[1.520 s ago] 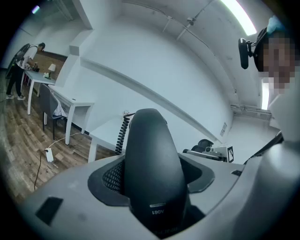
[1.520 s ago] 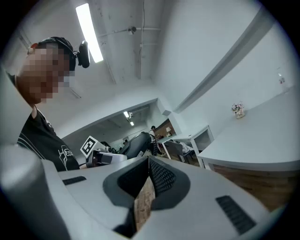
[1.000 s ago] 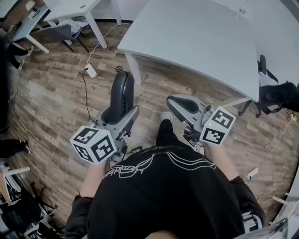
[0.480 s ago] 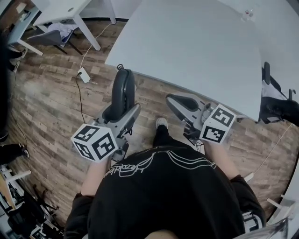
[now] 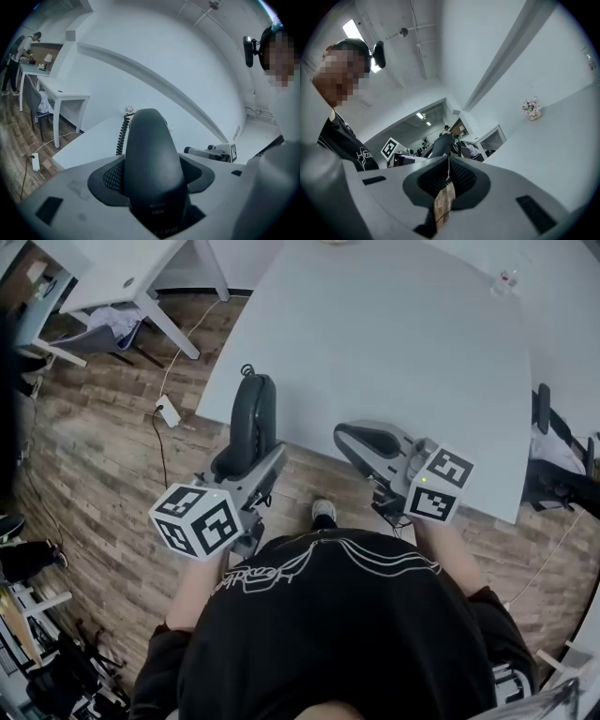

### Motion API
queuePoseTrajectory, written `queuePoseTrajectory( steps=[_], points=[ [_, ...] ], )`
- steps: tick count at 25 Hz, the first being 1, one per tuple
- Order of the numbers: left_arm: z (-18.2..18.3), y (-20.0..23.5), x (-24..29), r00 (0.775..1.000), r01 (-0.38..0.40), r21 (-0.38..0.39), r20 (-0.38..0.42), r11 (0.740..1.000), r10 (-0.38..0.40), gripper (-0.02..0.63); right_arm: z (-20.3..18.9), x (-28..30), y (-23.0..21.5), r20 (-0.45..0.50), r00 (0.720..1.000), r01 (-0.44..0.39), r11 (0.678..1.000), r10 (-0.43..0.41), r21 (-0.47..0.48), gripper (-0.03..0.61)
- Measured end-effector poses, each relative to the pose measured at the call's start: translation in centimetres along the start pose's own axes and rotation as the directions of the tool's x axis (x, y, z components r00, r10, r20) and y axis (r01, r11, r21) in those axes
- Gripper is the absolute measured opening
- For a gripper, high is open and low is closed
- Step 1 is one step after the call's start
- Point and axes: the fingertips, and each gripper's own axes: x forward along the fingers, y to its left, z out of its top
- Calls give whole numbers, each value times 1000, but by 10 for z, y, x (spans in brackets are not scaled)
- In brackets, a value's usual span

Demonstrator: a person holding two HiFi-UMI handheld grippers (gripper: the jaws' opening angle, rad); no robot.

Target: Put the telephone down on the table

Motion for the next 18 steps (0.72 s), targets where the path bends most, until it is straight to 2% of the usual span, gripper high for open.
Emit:
queuePoseTrajectory(
  steps=[10, 18],
  points=[
    [9, 35, 39, 999, -21, -17, -45, 1000, 21, 295, -1, 20, -48, -32, 999, 35, 998, -34, 53, 40],
    [50, 73, 78, 996, 4, 30, -92, 1000, -2, 295, 26, 54, -89, 3, 996, 88, 993, -89, 76, 40]
  ],
)
